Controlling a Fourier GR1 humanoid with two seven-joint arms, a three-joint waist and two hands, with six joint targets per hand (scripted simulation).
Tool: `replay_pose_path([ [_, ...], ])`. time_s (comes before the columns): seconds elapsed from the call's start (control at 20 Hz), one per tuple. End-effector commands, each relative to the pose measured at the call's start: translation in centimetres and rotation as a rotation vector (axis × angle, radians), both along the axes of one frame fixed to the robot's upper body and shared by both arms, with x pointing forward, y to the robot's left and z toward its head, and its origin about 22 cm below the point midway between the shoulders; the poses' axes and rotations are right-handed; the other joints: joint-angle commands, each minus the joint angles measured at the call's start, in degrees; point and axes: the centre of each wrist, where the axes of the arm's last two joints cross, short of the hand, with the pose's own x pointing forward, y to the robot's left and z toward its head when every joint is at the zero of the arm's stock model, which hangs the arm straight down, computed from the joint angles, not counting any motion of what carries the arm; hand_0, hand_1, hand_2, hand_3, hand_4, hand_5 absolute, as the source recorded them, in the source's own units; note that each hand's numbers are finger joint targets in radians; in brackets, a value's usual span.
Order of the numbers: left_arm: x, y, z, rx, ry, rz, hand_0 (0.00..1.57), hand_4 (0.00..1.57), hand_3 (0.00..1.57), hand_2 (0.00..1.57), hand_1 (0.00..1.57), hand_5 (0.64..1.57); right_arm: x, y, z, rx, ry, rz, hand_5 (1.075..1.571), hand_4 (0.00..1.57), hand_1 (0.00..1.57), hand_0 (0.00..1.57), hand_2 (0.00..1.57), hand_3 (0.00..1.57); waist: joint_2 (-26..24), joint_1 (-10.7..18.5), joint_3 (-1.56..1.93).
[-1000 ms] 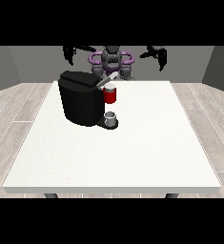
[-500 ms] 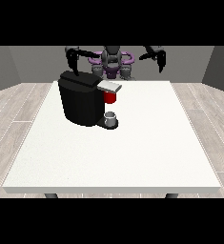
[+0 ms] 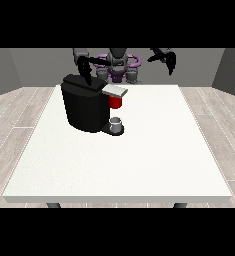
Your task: Insert the coffee pod into the coffee machine and close the lid
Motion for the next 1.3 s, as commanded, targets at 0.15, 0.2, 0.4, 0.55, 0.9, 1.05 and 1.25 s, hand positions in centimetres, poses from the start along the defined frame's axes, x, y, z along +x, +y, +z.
replay_pose_path([
  [0.15, -1.1, 0.3, 1.7, 0.008, -0.058, 0.030, 0.00, 0.37, 0.00, 0.00, 0.00, 1.571, 1.7, 0.6, 2.2, -0.016, -0.041, 0.043, 1.571, 0.08, 0.00, 0.00, 0.00, 0.00, 3.1, -0.5, 0.07],
  [0.2, -0.9, 4.1, 1.2, 0.018, -0.073, 0.062, 0.00, 0.34, 0.00, 0.00, 0.00, 1.571, 1.6, 1.6, 2.7, -0.014, -0.051, 0.091, 1.571, 0.17, 0.00, 0.00, 0.00, 0.00, 4.1, -1.5, 0.06],
  [0.4, -2.3, 3.6, 0.1, 0.048, -0.023, 0.071, 0.00, 0.31, 0.00, 0.00, 0.00, 1.571, 2.5, 1.1, 4.8, -0.053, -0.071, 0.082, 1.571, 0.13, 0.00, 0.00, 0.00, 0.00, 2.9, -1.2, 0.06],
  [0.55, -1.1, 3.1, 1.3, 0.044, -0.056, 0.073, 0.00, 0.35, 0.00, 0.00, 0.00, 1.571, 3.1, 3.7, 5.7, -0.081, -0.127, 0.123, 1.571, 0.16, 0.00, 0.00, 0.00, 0.00, 5.9, -1.0, 0.06],
  [0.9, -1.4, 2.1, 1.7, 0.042, -0.044, 0.038, 0.00, 0.37, 0.00, 0.00, 0.00, 1.571, 4.3, 5.0, 8.9, -0.150, -0.165, 0.161, 1.571, 0.00, 0.00, 0.00, 0.00, 0.00, 5.6, 0.5, 0.06],
  [1.05, -1.5, 0.6, 3.0, 0.067, -0.036, 0.011, 0.00, 0.41, 0.00, 0.00, 0.00, 1.571, 4.1, 6.5, 7.4, -0.137, -0.172, 0.179, 1.571, 0.00, 0.00, 0.00, 0.00, 0.00, 5.6, 2.6, 0.08],
  [1.25, -1.4, 2.6, 1.8, 0.056, -0.052, 0.041, 0.00, 0.32, 0.00, 0.00, 0.00, 1.571, 4.4, 8.0, 9.7, -0.244, -0.238, 0.212, 1.571, 0.10, 0.00, 0.00, 0.00, 0.00, 7.1, 1.8, 0.06],
])
